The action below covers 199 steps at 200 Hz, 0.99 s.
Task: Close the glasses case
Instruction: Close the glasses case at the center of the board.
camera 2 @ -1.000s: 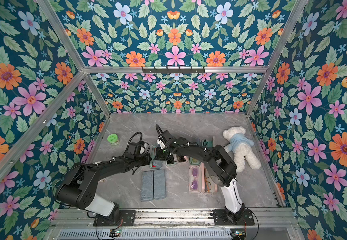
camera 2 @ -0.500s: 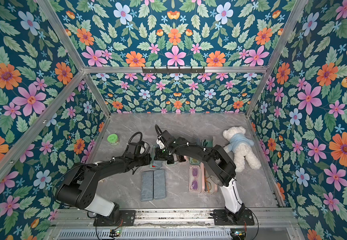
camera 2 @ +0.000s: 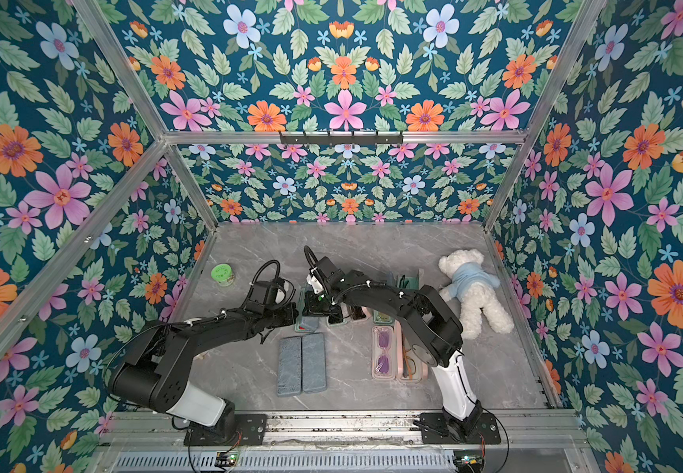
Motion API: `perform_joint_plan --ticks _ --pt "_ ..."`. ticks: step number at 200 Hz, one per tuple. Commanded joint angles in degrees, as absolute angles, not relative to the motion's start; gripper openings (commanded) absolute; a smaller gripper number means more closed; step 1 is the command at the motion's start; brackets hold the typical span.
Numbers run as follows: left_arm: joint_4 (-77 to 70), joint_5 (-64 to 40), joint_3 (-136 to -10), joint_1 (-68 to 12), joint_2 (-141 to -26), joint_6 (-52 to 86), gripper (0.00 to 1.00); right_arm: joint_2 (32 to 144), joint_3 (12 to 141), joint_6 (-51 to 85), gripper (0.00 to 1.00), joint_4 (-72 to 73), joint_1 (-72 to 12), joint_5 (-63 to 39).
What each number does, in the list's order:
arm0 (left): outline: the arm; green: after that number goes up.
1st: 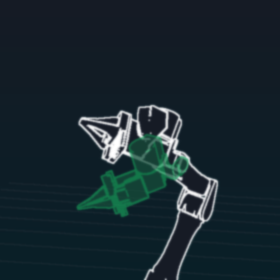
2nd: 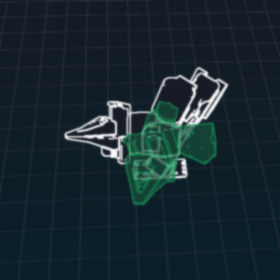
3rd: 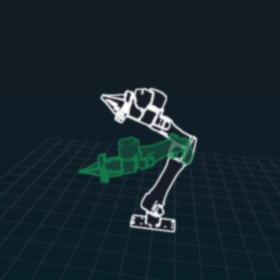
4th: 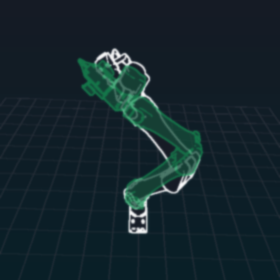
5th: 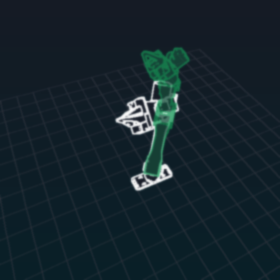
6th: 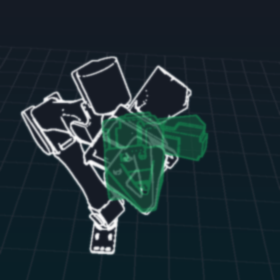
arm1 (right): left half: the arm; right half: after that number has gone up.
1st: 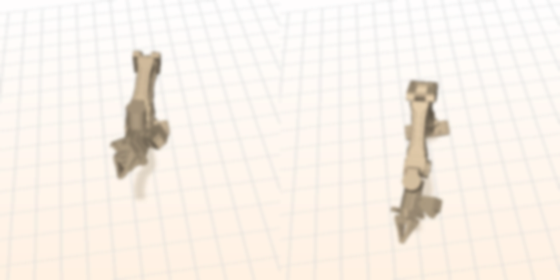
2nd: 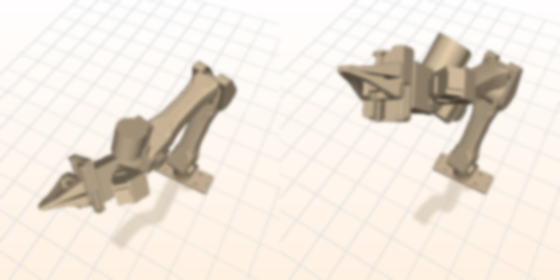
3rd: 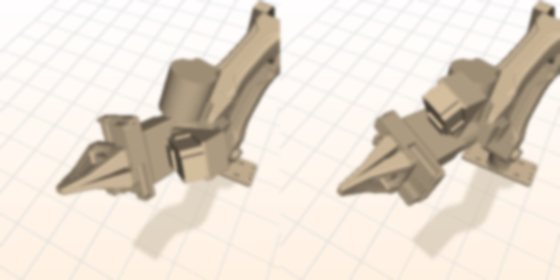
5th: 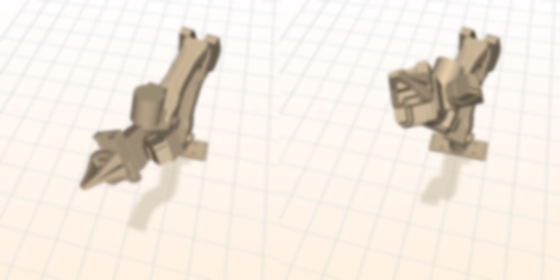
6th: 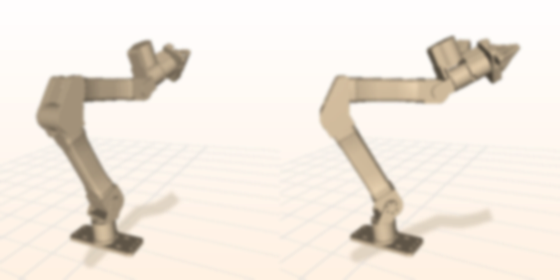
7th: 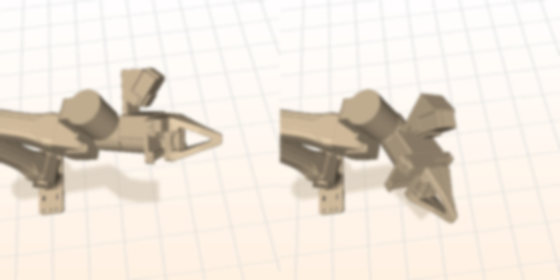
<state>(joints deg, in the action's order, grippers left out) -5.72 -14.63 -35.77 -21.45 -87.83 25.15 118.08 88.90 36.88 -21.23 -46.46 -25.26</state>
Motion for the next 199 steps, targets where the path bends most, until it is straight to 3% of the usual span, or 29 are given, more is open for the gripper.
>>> perform_joint_plan --ticks 1,199 --pt "-7.6 -16.2 -35.9 -21.5 -87.4 24.4 0.00 118.8 89.1 36.4 0.18 -23.8 -46.6 -24.0" --pt "-7.6 -16.3 -35.6 -21.5 -86.6 24.4 0.00 120.6 91.2 36.5 0.18 -24.4 -47.0 -24.0"
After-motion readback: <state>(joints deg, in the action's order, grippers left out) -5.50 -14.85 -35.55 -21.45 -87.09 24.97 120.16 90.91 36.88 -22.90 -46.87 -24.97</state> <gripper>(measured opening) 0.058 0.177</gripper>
